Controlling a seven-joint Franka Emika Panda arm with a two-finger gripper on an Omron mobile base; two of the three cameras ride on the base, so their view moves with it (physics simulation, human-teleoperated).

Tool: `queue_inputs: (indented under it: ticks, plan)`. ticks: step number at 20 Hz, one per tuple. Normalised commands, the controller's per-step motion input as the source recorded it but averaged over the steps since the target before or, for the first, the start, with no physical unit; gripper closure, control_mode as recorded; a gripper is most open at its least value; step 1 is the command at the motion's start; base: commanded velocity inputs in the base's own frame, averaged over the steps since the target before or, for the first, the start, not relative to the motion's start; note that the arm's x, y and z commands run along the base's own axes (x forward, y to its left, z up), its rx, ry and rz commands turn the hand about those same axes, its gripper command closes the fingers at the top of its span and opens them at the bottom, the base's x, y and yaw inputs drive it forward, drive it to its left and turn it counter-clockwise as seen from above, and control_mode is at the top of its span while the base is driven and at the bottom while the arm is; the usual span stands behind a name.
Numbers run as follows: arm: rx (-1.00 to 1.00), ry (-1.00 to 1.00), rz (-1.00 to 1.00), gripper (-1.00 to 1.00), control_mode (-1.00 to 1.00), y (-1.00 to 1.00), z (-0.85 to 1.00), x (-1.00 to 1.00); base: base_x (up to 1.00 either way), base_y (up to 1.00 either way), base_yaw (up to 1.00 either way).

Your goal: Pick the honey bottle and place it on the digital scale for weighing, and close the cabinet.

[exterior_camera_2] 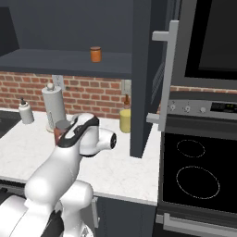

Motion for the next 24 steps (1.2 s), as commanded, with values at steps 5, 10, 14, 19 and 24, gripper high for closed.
queue_inputs:
  ticks: [5, 10, 14, 19, 24]
  plan:
    - [0.0, -0.05, 0.0, 1.0, -1.0, 0.0, -0.21, 0.05, 0.0, 0.0, 0.0]
    - [0.0, -0.07, 0.0, 1.0, -1.0, 0.0, -0.15, 0.14, 0.0, 0.0, 0.0]
    - [-0.02, -0.03, 0.0, 1.0, -1.0, 0.0, -0.12, 0.0, 0.0, 0.0, 0.0]
    - [-0.03, 0.0, 0.0, -1.0, -1.0, 0.01, -0.06, -0.04, 0.0, 0.0, 0.0]
    - [0.0, -0.01, 0.0, -1.0, -1.0, -0.18, 0.0, -0.13, 0.0, 0.0, 0.0]
